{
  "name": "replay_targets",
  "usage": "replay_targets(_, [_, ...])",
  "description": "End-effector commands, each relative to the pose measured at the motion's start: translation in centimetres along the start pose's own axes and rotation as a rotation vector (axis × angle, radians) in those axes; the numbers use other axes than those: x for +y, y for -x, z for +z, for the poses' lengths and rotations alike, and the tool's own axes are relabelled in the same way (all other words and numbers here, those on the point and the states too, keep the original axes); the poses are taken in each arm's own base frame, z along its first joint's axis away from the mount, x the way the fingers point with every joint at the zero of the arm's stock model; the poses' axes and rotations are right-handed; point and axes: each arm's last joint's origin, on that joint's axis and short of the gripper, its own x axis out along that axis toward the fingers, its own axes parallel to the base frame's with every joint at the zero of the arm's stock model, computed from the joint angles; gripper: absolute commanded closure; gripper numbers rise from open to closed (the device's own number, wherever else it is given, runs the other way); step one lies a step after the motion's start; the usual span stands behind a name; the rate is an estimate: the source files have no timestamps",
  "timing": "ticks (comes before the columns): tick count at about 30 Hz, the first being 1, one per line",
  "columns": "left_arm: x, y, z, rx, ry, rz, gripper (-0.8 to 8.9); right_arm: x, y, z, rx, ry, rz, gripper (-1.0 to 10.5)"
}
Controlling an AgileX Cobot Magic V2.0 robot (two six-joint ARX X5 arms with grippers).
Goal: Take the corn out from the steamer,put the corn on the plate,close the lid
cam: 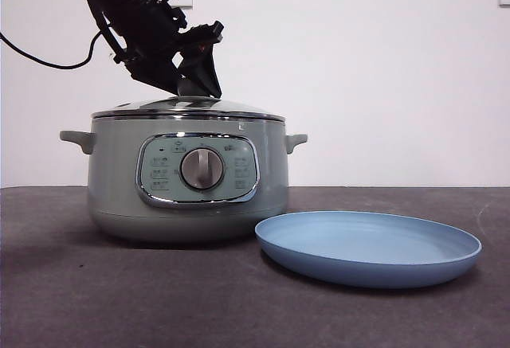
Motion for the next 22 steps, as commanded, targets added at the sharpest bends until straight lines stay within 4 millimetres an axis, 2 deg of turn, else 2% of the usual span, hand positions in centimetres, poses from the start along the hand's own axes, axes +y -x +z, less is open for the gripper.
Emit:
replay_targets(1, [-0.2, 1.0, 0.4, -0.029, -0.001, -0.009, 8.22, 0.1, 0.1, 0.1, -0.005, 0.002, -0.003, 3.8])
replay_targets(13, [-0.5, 5.2, 2.5, -0.147, -0.016, 0.004, 8.22, 0.1, 0.1, 0.1, -0.005, 0.002, -0.003, 3.8])
replay_targets(18, [-0.7, 8.3, 3.1, -0.167, -0.019, 0.009, 8.22, 0.1, 0.1, 0.1, -0.005, 0.001, -0.003, 3.8])
replay_targets(22, [-0.8, 11.7, 3.1, -0.16, -0.013, 0.015, 8.22, 0.1, 0.1, 0.1, -0.006, -0.006, -0.003, 3.8])
